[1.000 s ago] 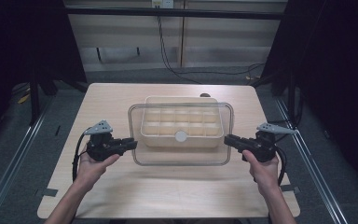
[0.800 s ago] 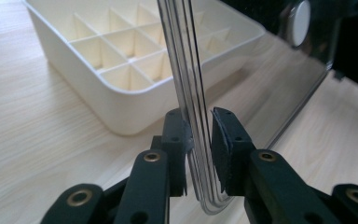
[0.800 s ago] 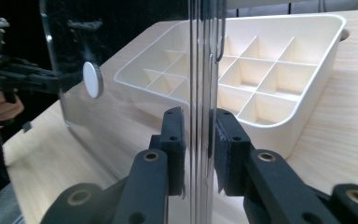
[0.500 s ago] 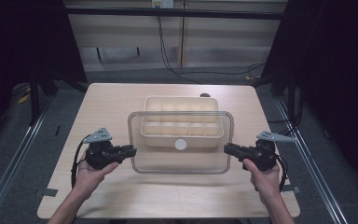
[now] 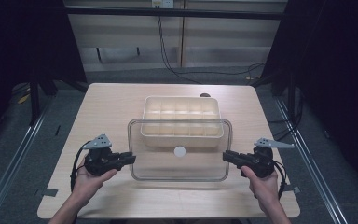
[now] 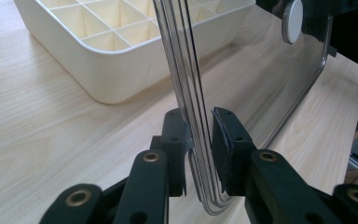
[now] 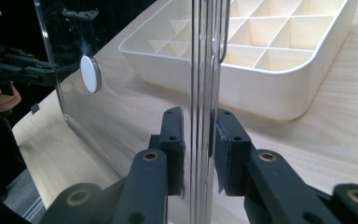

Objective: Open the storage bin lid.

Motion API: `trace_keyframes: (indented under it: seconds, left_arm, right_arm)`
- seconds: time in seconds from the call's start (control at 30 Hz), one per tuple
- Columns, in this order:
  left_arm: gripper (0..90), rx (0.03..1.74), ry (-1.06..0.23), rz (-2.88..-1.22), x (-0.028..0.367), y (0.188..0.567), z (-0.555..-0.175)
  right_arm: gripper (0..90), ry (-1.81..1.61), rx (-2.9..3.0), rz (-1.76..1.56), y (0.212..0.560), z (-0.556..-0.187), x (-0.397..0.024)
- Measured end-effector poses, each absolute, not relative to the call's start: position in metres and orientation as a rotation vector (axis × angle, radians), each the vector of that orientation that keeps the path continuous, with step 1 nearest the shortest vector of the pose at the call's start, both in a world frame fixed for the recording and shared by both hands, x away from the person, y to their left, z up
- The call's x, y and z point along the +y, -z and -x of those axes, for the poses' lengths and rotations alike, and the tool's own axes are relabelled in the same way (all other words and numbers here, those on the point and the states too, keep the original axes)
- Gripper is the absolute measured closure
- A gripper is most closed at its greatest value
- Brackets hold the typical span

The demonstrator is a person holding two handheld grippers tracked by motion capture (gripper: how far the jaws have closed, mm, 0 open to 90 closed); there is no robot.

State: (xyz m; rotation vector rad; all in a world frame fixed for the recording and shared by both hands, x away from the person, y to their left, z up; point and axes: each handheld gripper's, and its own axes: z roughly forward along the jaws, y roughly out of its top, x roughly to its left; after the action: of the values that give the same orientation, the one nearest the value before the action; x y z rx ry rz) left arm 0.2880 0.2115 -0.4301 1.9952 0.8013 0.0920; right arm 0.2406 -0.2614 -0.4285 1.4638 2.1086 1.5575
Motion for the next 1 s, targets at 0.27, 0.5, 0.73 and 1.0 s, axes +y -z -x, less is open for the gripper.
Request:
trace_keyframes:
  seconds: [0.27, 0.5, 0.73, 1.0]
  left_arm:
    - [75.4, 0.815, -0.091, -1.995, 0.217, 0.434, -0.275]
    - [75.3, 0.813, -0.084, -2.005, 0.222, 0.436, -0.263]
    - [75.3, 0.815, -0.073, -2.015, 0.223, 0.44, -0.261]
    - [75.3, 0.823, -0.055, -2.029, 0.22, 0.448, -0.255]
  right_arm:
    - [75.7, -1.546, 2.143, -1.445, 0.431, -0.232, -0.255]
    - [75.6, -1.539, 2.152, -1.443, 0.433, -0.221, -0.251]
    - [75.5, -1.519, 2.173, -1.479, 0.439, -0.216, -0.248]
    - [75.6, -1.529, 2.167, -1.512, 0.449, -0.207, -0.251]
